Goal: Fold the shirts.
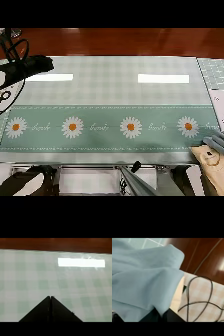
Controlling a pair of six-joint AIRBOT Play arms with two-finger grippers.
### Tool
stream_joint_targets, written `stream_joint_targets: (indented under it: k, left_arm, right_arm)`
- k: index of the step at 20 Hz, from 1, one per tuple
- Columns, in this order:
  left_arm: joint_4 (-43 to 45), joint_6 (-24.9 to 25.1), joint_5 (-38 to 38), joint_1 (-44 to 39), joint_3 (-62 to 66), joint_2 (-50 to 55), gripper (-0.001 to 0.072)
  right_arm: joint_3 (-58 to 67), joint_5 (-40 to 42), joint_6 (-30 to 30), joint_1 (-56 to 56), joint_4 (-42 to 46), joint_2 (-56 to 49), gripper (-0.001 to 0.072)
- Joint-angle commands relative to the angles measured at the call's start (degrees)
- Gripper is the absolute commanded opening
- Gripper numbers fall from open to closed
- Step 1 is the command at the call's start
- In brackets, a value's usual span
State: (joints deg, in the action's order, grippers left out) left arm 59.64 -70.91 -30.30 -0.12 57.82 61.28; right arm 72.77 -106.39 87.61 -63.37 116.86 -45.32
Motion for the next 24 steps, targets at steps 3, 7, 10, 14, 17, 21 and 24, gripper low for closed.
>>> stream_joint_targets:
  k: [3,7,10,14,17,21,24]
  left_arm:
    - [0.55,-0.02,0.46,2.67,0.02,1.95,0.0024]
    - [0.59,-0.02,0.11,4.13,0.02,1.95,0.0023]
    - [0.57,-0.04,-0.39,4.44,0.02,1.95,0.0023]
    - [0.59,-0.02,-0.39,4.44,0.02,1.97,0.0023]
    - [1.42,-0.02,-0.94,4.44,0.02,3.43,0.0023]
    - [1.16,-0.24,-9.38,4.37,0.55,4.39,0.0024]
    - [1.22,-0.31,-22.36,4.28,4.44,4.39,0.0278]
  right_arm:
    - [-14.69,0.22,-2.45,-0.02,13.88,0.96,0.0029]
    - [-23.04,2.01,-2.91,-0.02,19.54,0.98,0.0031]
    - [-27.28,2.64,-3.43,-0.02,20.33,0.98,0.0051]
    - [-28.98,4.72,-3.93,-0.81,20.44,0.96,0.0498]
    - [-28.96,6.49,-3.91,-2.58,18.99,0.96,0.0613]
    - [-21.97,13.88,-2.8,-2.45,-4.72,0.11,0.0598]
    - [-10.25,24.13,-5.81,-2.45,-38.88,-1.95,0.0601]
